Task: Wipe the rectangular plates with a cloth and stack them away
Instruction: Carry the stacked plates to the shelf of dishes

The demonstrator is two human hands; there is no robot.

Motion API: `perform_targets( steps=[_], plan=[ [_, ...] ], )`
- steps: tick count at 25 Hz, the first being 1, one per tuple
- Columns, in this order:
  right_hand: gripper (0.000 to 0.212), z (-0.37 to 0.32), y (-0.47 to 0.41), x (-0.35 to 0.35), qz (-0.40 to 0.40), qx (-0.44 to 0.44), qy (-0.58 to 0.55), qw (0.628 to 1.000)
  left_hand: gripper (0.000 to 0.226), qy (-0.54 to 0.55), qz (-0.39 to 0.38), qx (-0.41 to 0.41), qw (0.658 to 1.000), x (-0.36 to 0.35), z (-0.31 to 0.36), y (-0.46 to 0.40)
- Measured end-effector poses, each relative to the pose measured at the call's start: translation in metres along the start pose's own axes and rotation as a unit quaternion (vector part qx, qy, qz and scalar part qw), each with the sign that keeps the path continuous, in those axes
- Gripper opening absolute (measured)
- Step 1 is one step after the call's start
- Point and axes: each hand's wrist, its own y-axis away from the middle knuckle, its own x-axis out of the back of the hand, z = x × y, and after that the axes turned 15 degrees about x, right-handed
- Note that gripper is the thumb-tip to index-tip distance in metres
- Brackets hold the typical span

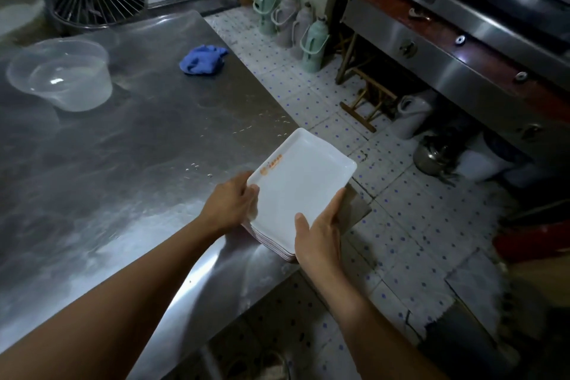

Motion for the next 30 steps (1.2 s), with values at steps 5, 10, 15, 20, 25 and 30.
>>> perform_targets(
  steps=[5,10,15,20,25,30],
  plan=[
    [0.088,0.009,-0.001,0.02,-0.041,0.018,-0.021,0.999,0.032,0.021,0.003,0.02,1.0,-0.011,-0.002,0.029],
    [0.081,0.017,-0.009,0.046,-0.11,0.029,-0.01,0.993,0.028,0.082,-0.016,0.078,0.994,-0.034,0.0,0.067],
    [0.068,0.024,-0.009,0.058,-0.125,0.047,-0.057,0.989,0.045,0.223,-0.06,0.137,0.963,-0.041,-0.001,0.072],
    [0.065,0.024,-0.009,0.054,-0.105,0.043,-0.103,0.988,0.046,0.367,-0.088,0.136,0.916,-0.053,0.003,0.075],
    [0.061,0.014,-0.004,0.052,-0.067,0.06,-0.142,0.986,0.048,0.418,-0.074,0.134,0.895,-0.052,0.008,0.075],
    [0.059,-0.024,0.006,0.059,-0.062,0.091,-0.151,0.982,0.051,0.449,-0.043,0.122,0.884,-0.018,0.016,0.09]
  ],
)
